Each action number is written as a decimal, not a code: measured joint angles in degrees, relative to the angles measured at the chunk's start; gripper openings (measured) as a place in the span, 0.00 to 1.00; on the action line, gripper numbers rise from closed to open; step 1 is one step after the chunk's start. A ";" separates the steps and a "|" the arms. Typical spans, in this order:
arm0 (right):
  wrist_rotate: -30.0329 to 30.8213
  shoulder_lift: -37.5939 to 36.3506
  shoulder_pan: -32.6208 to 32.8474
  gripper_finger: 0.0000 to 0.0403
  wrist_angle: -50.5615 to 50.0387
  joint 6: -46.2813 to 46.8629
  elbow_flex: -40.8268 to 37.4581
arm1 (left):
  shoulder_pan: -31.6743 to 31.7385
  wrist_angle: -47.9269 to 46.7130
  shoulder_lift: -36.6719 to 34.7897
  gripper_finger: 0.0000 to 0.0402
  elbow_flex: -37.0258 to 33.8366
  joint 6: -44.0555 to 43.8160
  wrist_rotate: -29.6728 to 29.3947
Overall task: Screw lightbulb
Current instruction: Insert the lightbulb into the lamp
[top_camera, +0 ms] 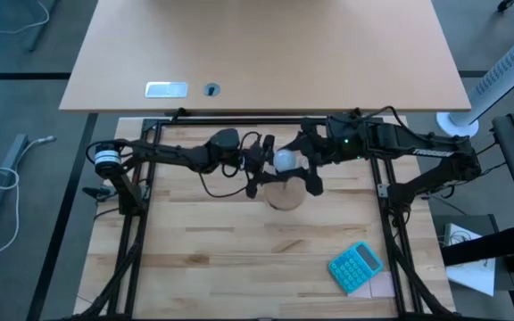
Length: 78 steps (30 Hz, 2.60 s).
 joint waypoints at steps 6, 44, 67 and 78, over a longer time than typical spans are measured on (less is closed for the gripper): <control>15.02 -0.02 -0.04 0.62 0.70 3.21 0.11 | 1.21 -2.03 -2.06 0.35 -0.04 2.42 -15.06; -9.81 -5.01 -1.61 0.87 6.59 -11.35 -0.02 | 2.32 -3.63 -10.16 0.35 -8.78 -0.59 -4.16; -25.91 2.09 -1.64 0.86 11.99 -12.96 -1.37 | -2.22 0.38 -3.65 0.35 -6.54 -2.81 2.73; -26.29 1.16 -3.18 0.86 9.36 -12.56 -1.24 | -2.89 -0.53 -3.10 0.35 -6.54 -1.34 1.86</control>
